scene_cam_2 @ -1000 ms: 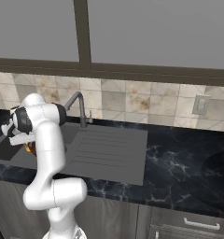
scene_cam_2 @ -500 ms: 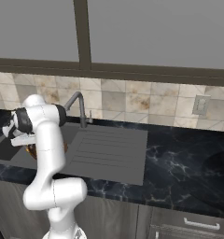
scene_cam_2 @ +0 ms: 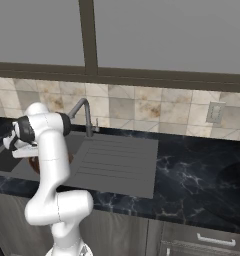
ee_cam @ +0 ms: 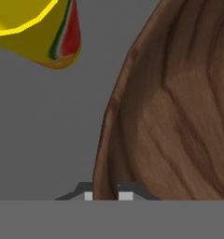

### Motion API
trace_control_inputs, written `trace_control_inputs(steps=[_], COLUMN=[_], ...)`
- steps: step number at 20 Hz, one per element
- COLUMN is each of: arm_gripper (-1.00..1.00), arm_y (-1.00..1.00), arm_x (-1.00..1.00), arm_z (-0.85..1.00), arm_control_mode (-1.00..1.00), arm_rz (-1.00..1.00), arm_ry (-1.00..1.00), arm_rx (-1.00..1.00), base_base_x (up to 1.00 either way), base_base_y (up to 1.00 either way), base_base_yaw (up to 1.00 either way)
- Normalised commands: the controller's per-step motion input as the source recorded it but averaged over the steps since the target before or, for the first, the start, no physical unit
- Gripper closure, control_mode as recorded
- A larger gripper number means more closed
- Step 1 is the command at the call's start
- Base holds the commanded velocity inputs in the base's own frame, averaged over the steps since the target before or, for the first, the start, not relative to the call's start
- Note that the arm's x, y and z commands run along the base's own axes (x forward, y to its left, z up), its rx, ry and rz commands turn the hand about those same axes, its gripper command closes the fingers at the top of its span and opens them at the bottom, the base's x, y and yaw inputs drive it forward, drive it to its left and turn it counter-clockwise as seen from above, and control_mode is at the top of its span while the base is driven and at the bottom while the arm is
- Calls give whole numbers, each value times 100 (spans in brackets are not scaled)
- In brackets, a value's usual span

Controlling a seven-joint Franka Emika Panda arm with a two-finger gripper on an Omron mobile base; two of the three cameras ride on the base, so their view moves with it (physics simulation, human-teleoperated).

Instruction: Remove the lemon and bell pepper from the sink. Then move the bowl and cup from the counter to the sink for washing.

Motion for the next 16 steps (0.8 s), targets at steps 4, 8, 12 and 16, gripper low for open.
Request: trace_control_inputs(steps=[4,8,12,16], arm_gripper=[100,100,100,100], arm_y=[-2,-4,-4,-2], arm_x=[4,4,0,0], arm_z=[-17,-17,-14,-15], arm_control_mode=[-100,-100,-100,-100], arm_rz=[-2,0,0,0], arm_ry=[0,0,0,0], arm_rx=[0,0,0,1], base_base_x=[0,0,0,0], base_base_y=[0,0,0,0], base_base_yaw=[0,0,0,0])
